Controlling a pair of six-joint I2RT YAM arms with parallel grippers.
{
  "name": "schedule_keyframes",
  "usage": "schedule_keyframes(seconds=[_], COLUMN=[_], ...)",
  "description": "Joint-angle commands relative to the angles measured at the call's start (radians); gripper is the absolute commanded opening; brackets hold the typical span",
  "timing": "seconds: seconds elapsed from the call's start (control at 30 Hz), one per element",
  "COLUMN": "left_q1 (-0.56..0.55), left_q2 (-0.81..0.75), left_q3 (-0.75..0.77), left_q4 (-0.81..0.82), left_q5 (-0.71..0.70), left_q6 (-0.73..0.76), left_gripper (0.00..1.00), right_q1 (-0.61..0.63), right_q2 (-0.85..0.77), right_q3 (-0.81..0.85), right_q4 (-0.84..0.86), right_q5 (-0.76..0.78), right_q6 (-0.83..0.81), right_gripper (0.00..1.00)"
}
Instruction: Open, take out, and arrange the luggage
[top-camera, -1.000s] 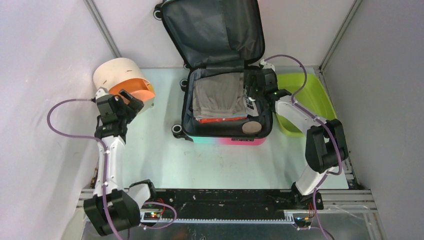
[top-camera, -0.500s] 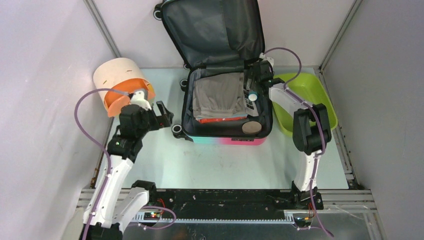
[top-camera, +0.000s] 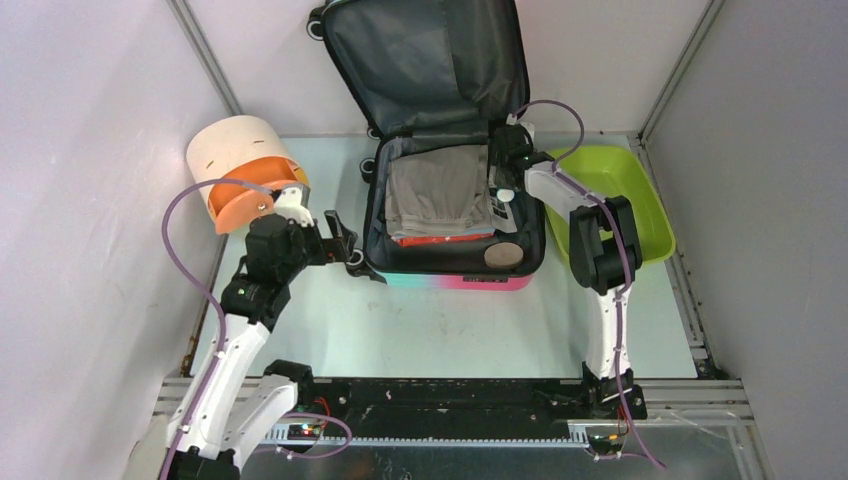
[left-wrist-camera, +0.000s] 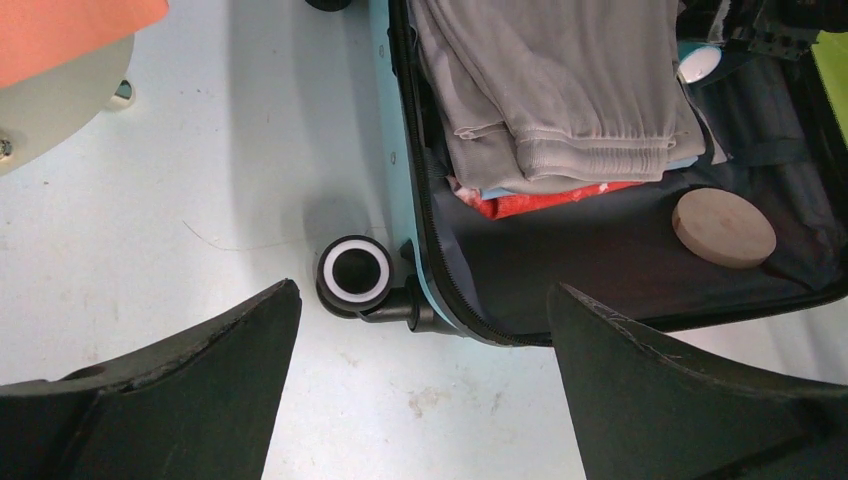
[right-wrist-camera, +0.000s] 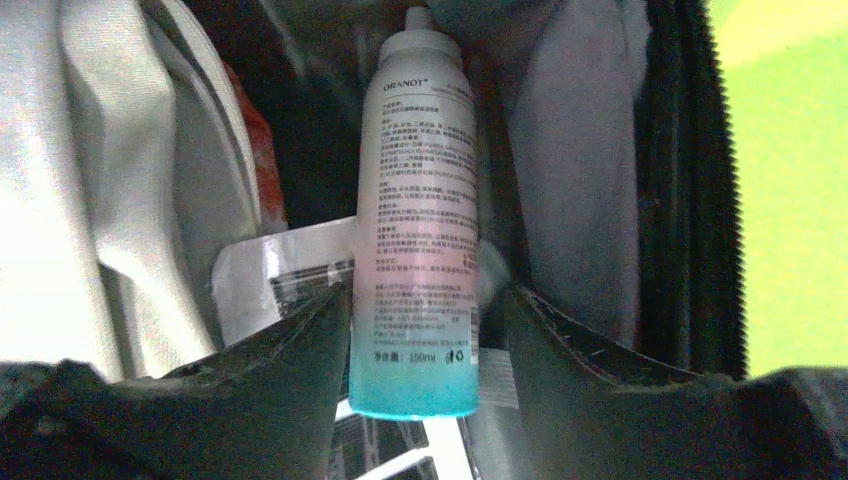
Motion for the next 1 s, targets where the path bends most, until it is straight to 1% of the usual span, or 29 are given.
schedule_keyframes(seconds=[0.0,0.2,0.23,0.27,0.3,0.33,0.37,0.43,0.47,0.57,0.67,0.77,0.8,0.87,0.97], left_q1=[-0.009,-0.009,-0.009,-0.009,-0.009,-0.01,-0.009,-0.009,-0.009,-0.009,-0.01,-0.01,-0.009,-0.01,-0.009], left_q2=[-0.007,-0.003,-0.002,0.001,0.004,0.007,0.01,0.017,0.017,0.022,0.035,0.061,0.067,0.082,0.088], left_q3=[0.009,0.01,0.009,0.01,0.012,0.014,0.017,0.023,0.031,0.072,0.16,0.223,0.247,0.289,0.325], left_q4=[0.027,0.005,0.003,0.002,-0.004,-0.008,-0.015,-0.029,-0.036,-0.08,-0.153,-0.209,-0.23,-0.268,-0.287], left_q5=[0.003,-0.014,-0.018,-0.03,-0.035,-0.048,-0.057,-0.081,-0.091,-0.088,-0.085,-0.046,-0.035,-0.008,0.044], left_q6=[0.029,0.046,0.046,0.048,0.05,0.051,0.052,0.052,0.052,0.043,0.02,0.008,0.006,-0.005,-0.053], left_gripper=[1.0,1.0,1.0,1.0,1.0,1.0,1.0,1.0,1.0,1.0,0.98,0.97,0.97,0.96,0.96], right_q1=[0.005,0.004,0.005,0.004,0.002,0.001,0.001,-0.001,-0.001,0.001,0.003,0.005,0.008,0.014,0.034], right_q2=[0.044,0.059,0.059,0.058,0.054,0.051,0.038,0.009,-0.003,-0.091,-0.175,-0.295,-0.319,-0.419,-0.51], right_q3=[0.071,0.068,0.066,0.066,0.067,0.067,0.067,0.063,0.059,0.039,0.012,-0.037,-0.072,-0.129,-0.219], right_q4=[-0.046,-0.052,-0.049,-0.048,-0.047,-0.047,-0.045,-0.043,-0.043,-0.051,-0.087,-0.113,-0.114,-0.11,-0.111], right_q5=[0.002,-0.018,-0.022,-0.027,-0.03,-0.034,-0.036,-0.049,-0.061,-0.083,-0.088,-0.105,-0.119,-0.136,-0.163], right_q6=[0.0,0.016,0.018,0.018,0.018,0.018,0.015,0.003,-0.001,-0.019,-0.028,-0.034,-0.034,-0.02,-0.007], right_gripper=[0.6,0.6,0.58,0.55,0.46,0.41,0.33,0.26,0.25,0.22,0.15,0.14,0.13,0.13,0.12])
